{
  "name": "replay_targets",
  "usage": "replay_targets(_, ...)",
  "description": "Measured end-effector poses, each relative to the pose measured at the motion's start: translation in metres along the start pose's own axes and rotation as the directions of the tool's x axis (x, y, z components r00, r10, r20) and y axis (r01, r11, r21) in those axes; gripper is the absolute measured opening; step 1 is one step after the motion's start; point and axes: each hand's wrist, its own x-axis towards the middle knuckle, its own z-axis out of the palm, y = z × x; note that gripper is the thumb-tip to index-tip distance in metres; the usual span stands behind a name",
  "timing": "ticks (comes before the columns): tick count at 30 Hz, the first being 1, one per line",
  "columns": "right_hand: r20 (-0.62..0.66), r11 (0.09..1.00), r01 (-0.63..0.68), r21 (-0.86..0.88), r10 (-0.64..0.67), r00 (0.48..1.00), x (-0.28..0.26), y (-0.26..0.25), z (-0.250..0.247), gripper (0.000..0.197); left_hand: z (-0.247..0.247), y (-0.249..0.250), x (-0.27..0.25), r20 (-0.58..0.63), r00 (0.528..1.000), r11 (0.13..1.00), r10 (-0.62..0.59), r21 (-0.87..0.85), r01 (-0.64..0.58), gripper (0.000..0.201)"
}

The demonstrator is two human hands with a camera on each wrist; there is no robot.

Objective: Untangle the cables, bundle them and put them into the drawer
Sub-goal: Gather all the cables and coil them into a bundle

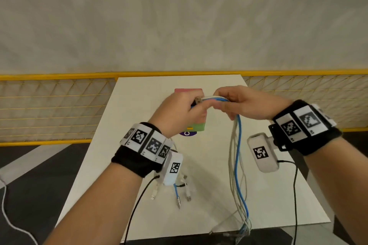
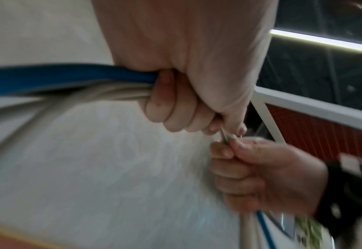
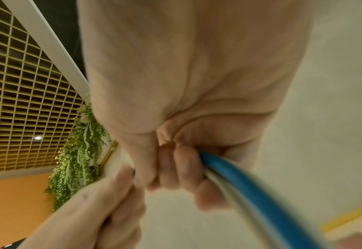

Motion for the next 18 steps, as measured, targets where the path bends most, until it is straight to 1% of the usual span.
replay_targets(2, -0.099, 0.994, 0.084, 0.067, -0.078, 0.992, 0.000, 0.006, 0.015, 0.020, 0.000, 0.002, 0.003, -0.089, 0.996, 0.991, -0.019, -0.136, 0.007, 0.046)
replay_targets(4, -0.211, 0.968, 0.175, 0.178, -0.137, 0.968, 0.000, 0.011, 0.035, 0.018, 0.000, 0.010, 0.005, -0.160, 0.986, 0.977, -0.050, -0.214, 0.015, 0.042)
replay_targets(6, -0.290, 0.932, 0.222, 0.286, -0.136, 0.947, 0.001, 0.020, 0.055, 0.017, -0.005, 0.020, 0.008, -0.259, 0.961, 0.958, -0.096, -0.286, 0.018, 0.039)
replay_targets(8, -0.327, 0.924, 0.222, 0.310, -0.115, 0.938, 0.002, 0.033, 0.075, 0.016, -0.017, 0.028, 0.015, -0.360, 0.923, 0.930, -0.138, -0.367, -0.004, 0.041)
replay_targets(10, -0.310, 0.944, 0.179, 0.278, -0.088, 0.947, 0.003, 0.052, 0.093, 0.014, -0.031, 0.035, 0.023, -0.452, 0.876, 0.907, -0.168, -0.420, -0.043, 0.042)
replay_targets(12, -0.271, 0.968, 0.106, 0.225, -0.042, 0.962, 0.005, 0.070, 0.107, 0.013, -0.045, 0.037, 0.030, -0.506, 0.844, 0.877, -0.179, -0.471, -0.096, 0.043)
replay_targets(14, -0.220, 0.991, 0.033, 0.129, -0.004, 0.975, 0.008, 0.087, 0.114, 0.013, -0.055, 0.039, 0.033, -0.526, 0.830, 0.848, -0.186, -0.513, -0.135, 0.043)
replay_targets(16, -0.151, 0.997, -0.064, 0.034, 0.068, 0.986, 0.013, 0.101, 0.114, 0.014, -0.062, 0.036, 0.034, -0.541, 0.820, 0.841, -0.189, -0.520, -0.148, 0.044)
replay_targets(18, -0.090, 0.985, -0.155, -0.073, 0.149, 0.985, 0.016, 0.114, 0.112, 0.013, -0.065, 0.032, 0.032, -0.531, 0.826, 0.840, -0.187, -0.523, -0.146, 0.045)
